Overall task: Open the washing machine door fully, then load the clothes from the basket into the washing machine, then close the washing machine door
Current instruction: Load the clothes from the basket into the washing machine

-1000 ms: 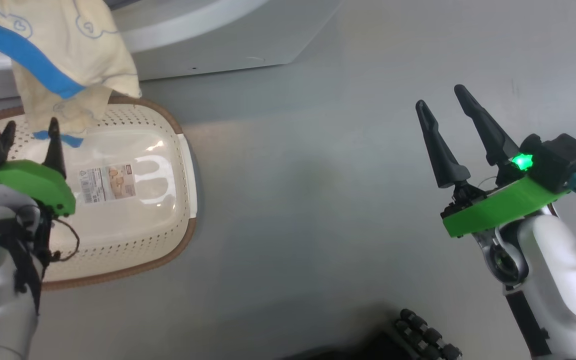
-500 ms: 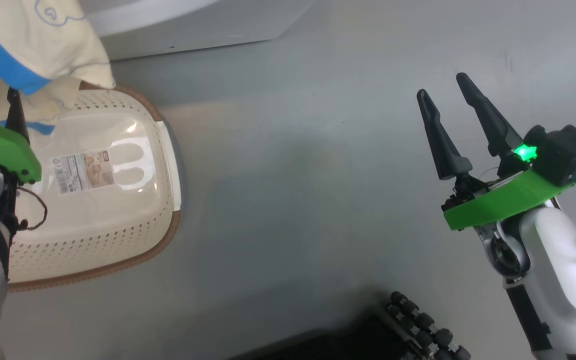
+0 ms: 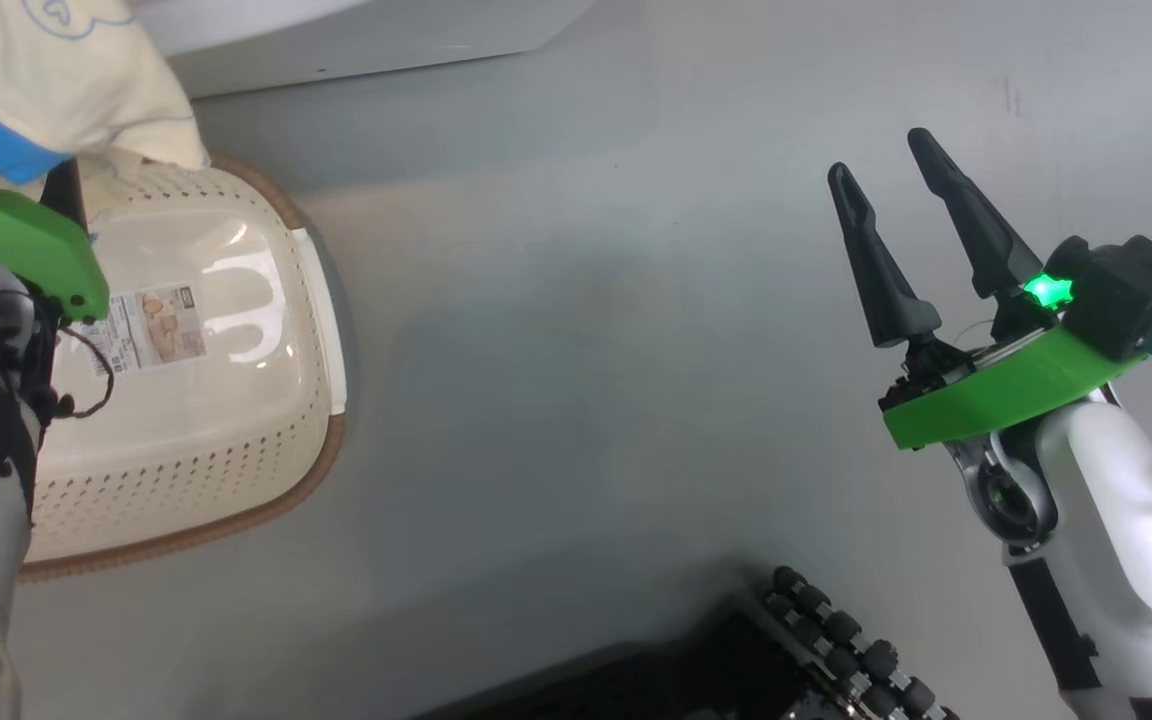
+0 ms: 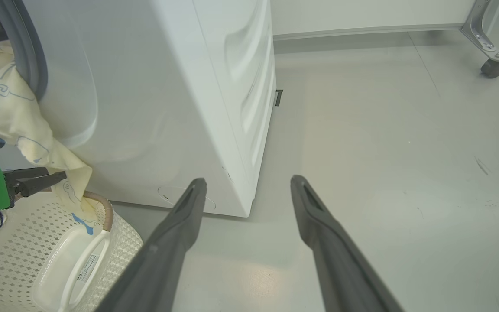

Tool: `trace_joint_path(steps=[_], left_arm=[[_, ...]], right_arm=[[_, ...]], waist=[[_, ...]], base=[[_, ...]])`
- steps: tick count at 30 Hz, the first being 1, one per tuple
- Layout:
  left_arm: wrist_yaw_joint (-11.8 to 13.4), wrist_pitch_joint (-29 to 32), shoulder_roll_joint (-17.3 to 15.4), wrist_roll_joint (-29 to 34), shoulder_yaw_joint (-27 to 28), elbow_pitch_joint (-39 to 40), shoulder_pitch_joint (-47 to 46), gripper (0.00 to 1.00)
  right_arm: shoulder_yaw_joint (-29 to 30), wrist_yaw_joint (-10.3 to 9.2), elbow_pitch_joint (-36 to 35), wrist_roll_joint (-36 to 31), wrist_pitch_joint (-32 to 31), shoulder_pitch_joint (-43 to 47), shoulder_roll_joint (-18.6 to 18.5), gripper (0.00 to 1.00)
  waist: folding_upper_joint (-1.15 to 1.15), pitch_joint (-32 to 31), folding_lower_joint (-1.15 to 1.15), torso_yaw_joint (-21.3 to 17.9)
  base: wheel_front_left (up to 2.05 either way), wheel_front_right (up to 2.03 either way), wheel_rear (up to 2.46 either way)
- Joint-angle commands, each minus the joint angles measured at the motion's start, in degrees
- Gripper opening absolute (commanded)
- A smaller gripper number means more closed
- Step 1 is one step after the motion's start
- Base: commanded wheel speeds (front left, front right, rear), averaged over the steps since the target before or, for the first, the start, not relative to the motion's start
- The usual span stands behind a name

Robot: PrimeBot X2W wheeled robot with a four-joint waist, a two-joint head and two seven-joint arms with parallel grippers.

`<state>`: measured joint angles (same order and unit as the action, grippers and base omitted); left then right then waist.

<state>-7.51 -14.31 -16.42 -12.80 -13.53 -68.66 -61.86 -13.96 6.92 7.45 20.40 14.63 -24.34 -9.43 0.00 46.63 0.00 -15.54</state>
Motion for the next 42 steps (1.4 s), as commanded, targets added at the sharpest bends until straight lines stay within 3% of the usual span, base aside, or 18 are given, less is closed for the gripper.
trace_joint_path(steps=[1,2,3,12,24,42], left_arm=[[0.03,-0.68,-2.48,-0.78,-0.03,2.42,0.67,0.92],[0.03,-0.68,-2.66,-1.26,-0.79,3.37,0.88,0.30],[0.03,-0.68,-2.88,-1.71,-1.62,4.48,1.16,0.00],[0.03,-0.68,-4.89,-5.81,-5.99,13.00,7.10,0.00],[0.03,-0.69,-5.10,-7.94,-7.97,28.67,18.17,0.00],[0.02,-0.69,-7.69,-7.81,-5.09,52.59,25.82,0.00]], right_arm=[[-0.75,0.57,-1.56,-0.34,0.37,1.10,-0.28,1.00],[-0.73,0.57,-1.55,-0.38,0.37,1.09,-0.26,1.00],[-0.72,0.57,-1.51,-0.41,0.37,1.09,-0.25,1.00],[-0.69,0.57,-0.80,-0.58,0.37,1.54,-0.48,1.00],[-0.45,0.57,-0.19,-0.48,0.37,3.40,-1.28,1.00],[0.22,0.57,-0.29,-0.30,0.37,5.28,-1.92,1.00]], waist=[[0.00,0.07,0.00,0.04],[0.00,0.08,0.00,0.09],[0.00,0.06,0.00,0.15],[0.00,-1.88,0.00,1.30],[0.00,-6.67,0.00,4.04],[0.00,-10.41,0.00,5.49]], base=[[0.00,0.00,0.00],[0.00,0.00,0.00],[0.00,0.00,0.00],[0.00,0.00,0.00],[0.00,0.00,0.00],[0.00,0.00,0.00]])
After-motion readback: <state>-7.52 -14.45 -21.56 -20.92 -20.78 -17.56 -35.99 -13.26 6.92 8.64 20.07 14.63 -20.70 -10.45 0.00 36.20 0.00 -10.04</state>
